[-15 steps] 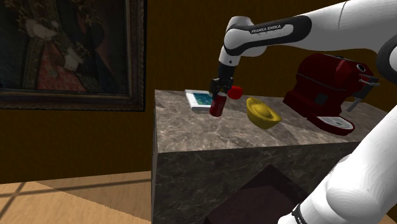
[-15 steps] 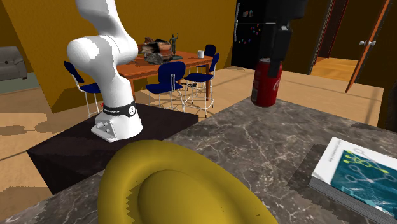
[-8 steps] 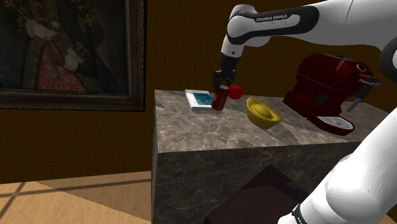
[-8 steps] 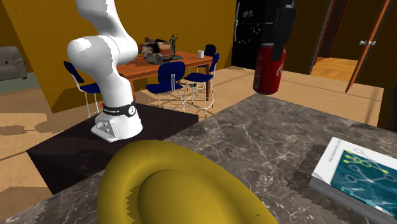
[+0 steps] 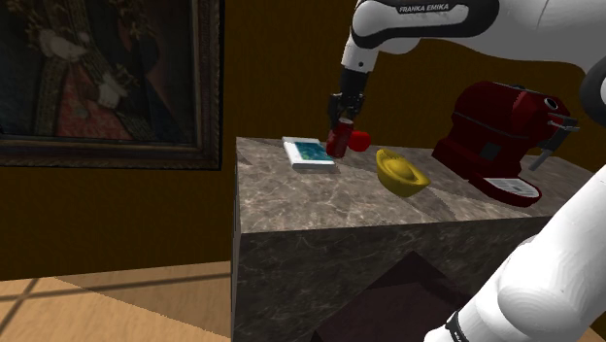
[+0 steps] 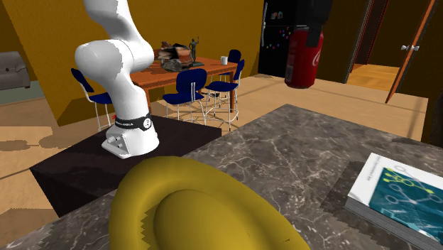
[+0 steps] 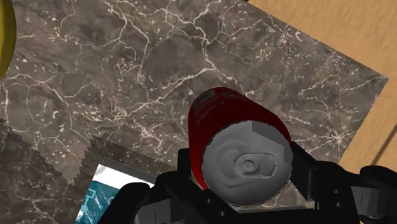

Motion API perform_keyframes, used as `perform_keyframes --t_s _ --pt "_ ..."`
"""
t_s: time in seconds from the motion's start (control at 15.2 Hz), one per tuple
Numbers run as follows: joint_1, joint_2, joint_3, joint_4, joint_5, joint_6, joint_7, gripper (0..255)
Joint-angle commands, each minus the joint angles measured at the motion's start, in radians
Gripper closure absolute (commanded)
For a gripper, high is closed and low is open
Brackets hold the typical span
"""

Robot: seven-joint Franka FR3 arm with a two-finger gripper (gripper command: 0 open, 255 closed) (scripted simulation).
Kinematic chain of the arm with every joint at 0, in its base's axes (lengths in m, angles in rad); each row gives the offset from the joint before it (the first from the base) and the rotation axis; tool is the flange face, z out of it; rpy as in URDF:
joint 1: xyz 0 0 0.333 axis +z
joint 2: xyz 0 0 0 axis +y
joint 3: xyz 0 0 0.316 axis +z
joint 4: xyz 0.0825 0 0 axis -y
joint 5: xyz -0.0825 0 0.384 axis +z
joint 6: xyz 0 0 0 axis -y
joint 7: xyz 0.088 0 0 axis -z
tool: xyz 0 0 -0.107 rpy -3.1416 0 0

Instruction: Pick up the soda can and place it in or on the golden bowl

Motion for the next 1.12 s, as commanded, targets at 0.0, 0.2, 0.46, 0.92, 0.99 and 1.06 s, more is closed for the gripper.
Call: perform_keyframes --t_s 0.0,0.2,0.46,0.92,0.99,1.06 --pt "-0.011 -0.007 -0.011 0.005 -0.001 -0.012 -0.022 255" --pt "-0.045 -0.025 -0.047 -0.006 -0.005 -0.022 -0.090 255" --pt "-0.089 -0.036 -0.096 -0.004 -0.012 -0.037 -0.183 255" --pt "-0.168 -0.016 -0.184 0.046 -0.018 -0.070 -0.349 255" --pt "-0.180 -0.008 -0.197 0.058 -0.017 -0.075 -0.373 255" --pt "-0.192 0.000 -0.209 0.072 -0.017 -0.081 -0.397 255"
